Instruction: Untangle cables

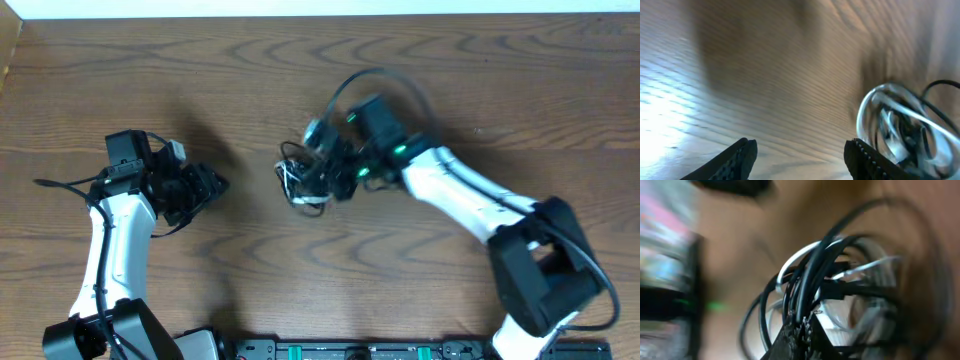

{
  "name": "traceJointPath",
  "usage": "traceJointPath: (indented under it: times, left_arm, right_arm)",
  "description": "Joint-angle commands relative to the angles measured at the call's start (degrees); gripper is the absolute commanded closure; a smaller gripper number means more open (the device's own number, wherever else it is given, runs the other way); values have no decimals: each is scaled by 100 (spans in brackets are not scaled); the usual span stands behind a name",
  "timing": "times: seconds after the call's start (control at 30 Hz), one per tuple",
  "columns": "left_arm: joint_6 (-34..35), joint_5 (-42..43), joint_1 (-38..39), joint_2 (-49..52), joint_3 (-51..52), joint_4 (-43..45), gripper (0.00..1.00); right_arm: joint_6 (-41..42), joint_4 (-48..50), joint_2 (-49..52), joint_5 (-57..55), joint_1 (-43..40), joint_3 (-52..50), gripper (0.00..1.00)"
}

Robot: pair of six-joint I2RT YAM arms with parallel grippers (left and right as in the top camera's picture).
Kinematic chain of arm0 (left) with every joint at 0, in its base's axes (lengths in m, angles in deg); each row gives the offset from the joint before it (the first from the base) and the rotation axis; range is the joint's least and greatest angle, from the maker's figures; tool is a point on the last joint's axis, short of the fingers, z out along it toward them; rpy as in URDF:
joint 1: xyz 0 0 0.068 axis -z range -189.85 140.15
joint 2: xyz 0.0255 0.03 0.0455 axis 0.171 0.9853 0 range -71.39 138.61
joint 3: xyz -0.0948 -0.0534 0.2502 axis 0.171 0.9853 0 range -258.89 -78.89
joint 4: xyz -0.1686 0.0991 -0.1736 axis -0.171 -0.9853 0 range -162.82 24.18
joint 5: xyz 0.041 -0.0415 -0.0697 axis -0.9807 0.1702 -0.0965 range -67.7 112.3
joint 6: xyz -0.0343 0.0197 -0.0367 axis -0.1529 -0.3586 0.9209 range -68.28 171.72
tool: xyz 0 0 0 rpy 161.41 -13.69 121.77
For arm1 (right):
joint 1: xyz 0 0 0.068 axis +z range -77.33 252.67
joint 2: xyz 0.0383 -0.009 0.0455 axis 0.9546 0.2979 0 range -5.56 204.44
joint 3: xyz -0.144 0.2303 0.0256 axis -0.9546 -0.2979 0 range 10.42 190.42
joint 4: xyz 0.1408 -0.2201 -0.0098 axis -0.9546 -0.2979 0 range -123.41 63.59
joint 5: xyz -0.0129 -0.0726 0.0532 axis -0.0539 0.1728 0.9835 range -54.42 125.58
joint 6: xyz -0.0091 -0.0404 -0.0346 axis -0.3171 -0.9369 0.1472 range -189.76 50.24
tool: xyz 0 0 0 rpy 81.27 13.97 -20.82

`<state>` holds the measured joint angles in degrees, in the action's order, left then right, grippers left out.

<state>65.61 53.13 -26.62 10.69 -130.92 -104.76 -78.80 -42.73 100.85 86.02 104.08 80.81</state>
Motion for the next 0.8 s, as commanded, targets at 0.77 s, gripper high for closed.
traceJointPath:
  times: [0.77]
  left_arm:
    - [1475, 3906, -17, -11, 22, 697, 43]
  right_arm:
    - [173, 433, -151, 3895, -887, 11, 99]
